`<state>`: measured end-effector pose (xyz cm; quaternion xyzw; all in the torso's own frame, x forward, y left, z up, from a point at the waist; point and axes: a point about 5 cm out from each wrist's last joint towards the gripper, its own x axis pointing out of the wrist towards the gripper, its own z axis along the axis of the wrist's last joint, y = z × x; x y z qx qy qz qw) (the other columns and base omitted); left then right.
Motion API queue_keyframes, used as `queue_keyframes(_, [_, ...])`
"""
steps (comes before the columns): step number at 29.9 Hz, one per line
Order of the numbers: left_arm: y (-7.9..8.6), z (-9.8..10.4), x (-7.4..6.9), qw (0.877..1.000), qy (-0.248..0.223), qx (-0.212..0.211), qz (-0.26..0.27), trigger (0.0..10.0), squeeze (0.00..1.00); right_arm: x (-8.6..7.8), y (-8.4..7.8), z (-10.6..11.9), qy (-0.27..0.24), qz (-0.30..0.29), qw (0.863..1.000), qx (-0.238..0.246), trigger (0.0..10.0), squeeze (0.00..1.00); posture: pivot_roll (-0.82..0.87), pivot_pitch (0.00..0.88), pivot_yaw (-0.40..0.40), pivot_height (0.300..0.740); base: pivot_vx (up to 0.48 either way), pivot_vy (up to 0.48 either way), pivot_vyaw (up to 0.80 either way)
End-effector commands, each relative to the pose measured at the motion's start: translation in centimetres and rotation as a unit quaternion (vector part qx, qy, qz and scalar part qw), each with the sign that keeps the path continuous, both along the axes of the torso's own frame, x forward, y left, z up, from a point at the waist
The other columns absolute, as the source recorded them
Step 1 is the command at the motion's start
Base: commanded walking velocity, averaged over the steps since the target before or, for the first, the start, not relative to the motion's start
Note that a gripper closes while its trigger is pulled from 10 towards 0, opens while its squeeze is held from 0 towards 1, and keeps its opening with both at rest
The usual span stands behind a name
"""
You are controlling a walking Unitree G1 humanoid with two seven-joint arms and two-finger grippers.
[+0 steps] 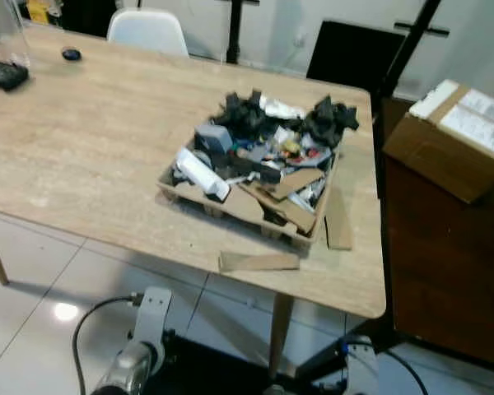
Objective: Picking trash to rubbish bin
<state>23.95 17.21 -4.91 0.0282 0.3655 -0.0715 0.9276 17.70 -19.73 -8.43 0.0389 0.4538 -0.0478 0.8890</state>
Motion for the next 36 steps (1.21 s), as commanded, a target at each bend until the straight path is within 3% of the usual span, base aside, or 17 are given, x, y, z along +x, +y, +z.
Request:
queue_keyframes(1, [0.5,-0.75,-1.1,1.0,0.024,0.007,0.0,10.0,0.0,-1.16,-0.05,-0.55,0.023,-0.001,1.0,0.0,10.0,0.0,0.03,0.163,-0.013,0.74,0.0,0.0,0.0])
queue_keyframes(9, [0.52,-0.88,-1.31,1.0,0.028,0.006,-0.002,10.0,0.0,-1.39,0.14,-0.74,0.038,0.007,0.999,0.002,10.0,0.0,0.03,0.164,-0.013,0.74,0.0,0.0,0.0])
queue_keyframes(30, [0.53,-0.98,-1.49,1.0,0.029,0.004,-0.001,10.0,0.0,-1.75,-0.35,-0.8,0.039,0.004,0.999,0.002,10.0,0.0,0.03,0.17,-0.013,0.74,0.0,0.0,-0.79])
queue_keyframes(36, [0.68,-1.0,-1.54,1.0,0.029,0.01,0.001,10.0,0.0,-1.63,-0.34,-0.75,0.036,0.011,0.999,0.001,10.0,0.0,0.03,0.168,-0.016,0.74,0.0,0.0,-0.16])
